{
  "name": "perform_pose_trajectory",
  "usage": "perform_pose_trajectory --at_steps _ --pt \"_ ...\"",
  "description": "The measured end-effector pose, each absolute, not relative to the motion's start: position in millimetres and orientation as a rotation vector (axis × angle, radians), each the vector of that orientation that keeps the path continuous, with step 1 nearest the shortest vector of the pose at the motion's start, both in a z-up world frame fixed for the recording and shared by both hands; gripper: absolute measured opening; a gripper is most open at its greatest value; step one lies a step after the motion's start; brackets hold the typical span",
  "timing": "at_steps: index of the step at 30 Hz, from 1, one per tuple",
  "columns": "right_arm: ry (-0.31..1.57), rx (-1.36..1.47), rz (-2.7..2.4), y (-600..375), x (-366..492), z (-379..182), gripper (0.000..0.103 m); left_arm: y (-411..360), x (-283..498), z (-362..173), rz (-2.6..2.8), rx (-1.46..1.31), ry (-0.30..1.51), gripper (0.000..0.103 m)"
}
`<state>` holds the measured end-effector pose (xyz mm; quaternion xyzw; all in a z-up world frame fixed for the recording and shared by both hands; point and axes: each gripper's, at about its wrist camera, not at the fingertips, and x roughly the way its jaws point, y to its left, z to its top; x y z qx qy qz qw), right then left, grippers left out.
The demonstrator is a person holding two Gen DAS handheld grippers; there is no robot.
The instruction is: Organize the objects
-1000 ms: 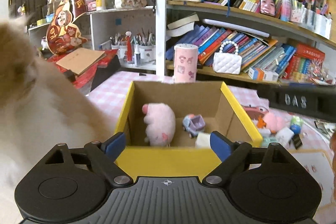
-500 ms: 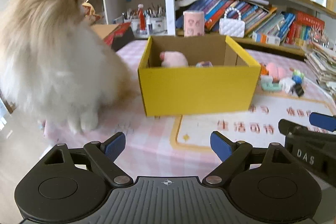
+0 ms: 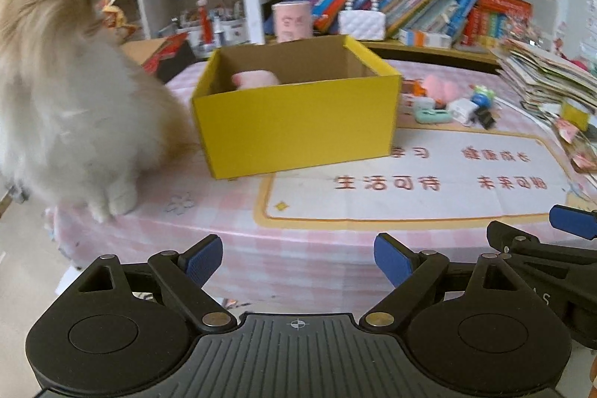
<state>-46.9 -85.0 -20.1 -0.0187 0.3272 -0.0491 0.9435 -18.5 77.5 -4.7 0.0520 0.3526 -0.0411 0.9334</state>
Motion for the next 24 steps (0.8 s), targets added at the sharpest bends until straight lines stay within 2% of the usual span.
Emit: perform_pose_trajectory --at_steps 3,24 --pt "0.667 -0.021 -0.151 -96 -51 -19 0.065 65 -16 -4 -0.131 0.131 0.714 0.096" --pt "0.724 0.017 -0.335 -177 -28 -26 0.067 -31 31 -19 -0.334 0.196 0.754 0.097"
